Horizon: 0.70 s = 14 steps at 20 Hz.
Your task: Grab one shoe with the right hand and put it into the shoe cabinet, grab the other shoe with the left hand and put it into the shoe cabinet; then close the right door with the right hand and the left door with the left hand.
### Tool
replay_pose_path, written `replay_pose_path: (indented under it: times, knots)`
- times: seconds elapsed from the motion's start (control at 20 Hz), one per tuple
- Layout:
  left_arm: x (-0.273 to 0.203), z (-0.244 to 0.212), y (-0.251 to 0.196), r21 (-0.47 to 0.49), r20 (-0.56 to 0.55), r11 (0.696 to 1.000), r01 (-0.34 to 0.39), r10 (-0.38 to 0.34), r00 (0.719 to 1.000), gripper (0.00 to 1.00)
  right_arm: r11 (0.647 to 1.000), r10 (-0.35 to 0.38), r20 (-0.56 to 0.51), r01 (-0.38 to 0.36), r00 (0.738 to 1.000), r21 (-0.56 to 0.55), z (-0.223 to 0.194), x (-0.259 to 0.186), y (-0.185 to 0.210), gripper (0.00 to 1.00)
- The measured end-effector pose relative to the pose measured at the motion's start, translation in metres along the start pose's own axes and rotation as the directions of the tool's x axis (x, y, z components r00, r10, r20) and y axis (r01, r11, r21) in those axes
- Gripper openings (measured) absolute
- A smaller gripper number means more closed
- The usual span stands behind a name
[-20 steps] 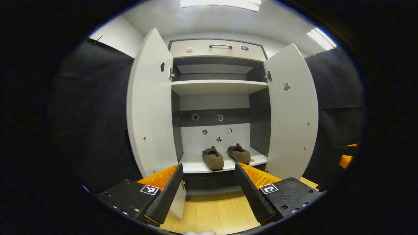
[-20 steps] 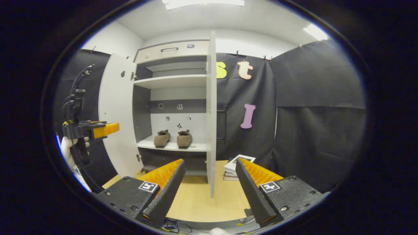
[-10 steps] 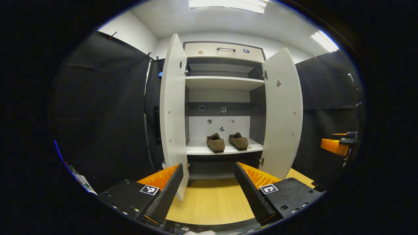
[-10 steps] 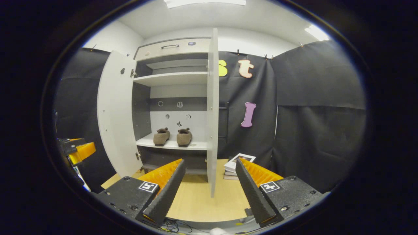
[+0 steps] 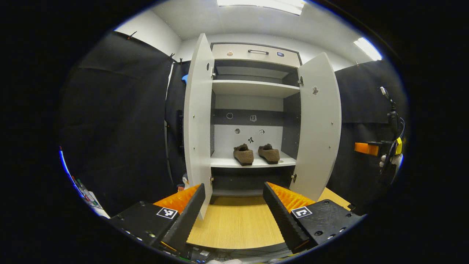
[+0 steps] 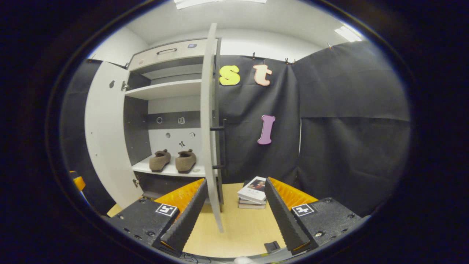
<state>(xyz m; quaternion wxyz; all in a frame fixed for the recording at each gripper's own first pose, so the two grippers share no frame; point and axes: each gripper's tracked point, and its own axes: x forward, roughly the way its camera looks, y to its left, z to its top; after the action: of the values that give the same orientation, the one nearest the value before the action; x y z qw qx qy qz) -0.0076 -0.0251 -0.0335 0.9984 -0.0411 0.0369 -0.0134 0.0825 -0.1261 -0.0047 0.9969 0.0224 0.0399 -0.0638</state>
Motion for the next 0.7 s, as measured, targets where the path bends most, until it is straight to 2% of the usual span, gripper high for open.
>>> replay_pose_path:
  times: [0.2,0.4,0.7]
  knots:
    - [0.000,-0.004,-0.006,0.003,-0.007,1.000,-0.027,0.027,1.000,0.96,1.000,-0.021,0.015,0.021,1.000,-0.012,0.019,0.048,-0.020,0.99]
    - [0.004,-0.007,-0.016,-0.015,-0.022,0.999,-0.036,0.035,0.999,0.96,1.000,-0.013,0.056,0.012,0.998,0.006,0.041,0.088,-0.023,0.99]
    - [0.006,-0.009,-0.020,-0.016,-0.039,0.999,-0.046,0.046,0.998,0.96,0.998,0.048,0.082,-0.045,0.996,-0.035,0.048,0.104,-0.008,0.96]
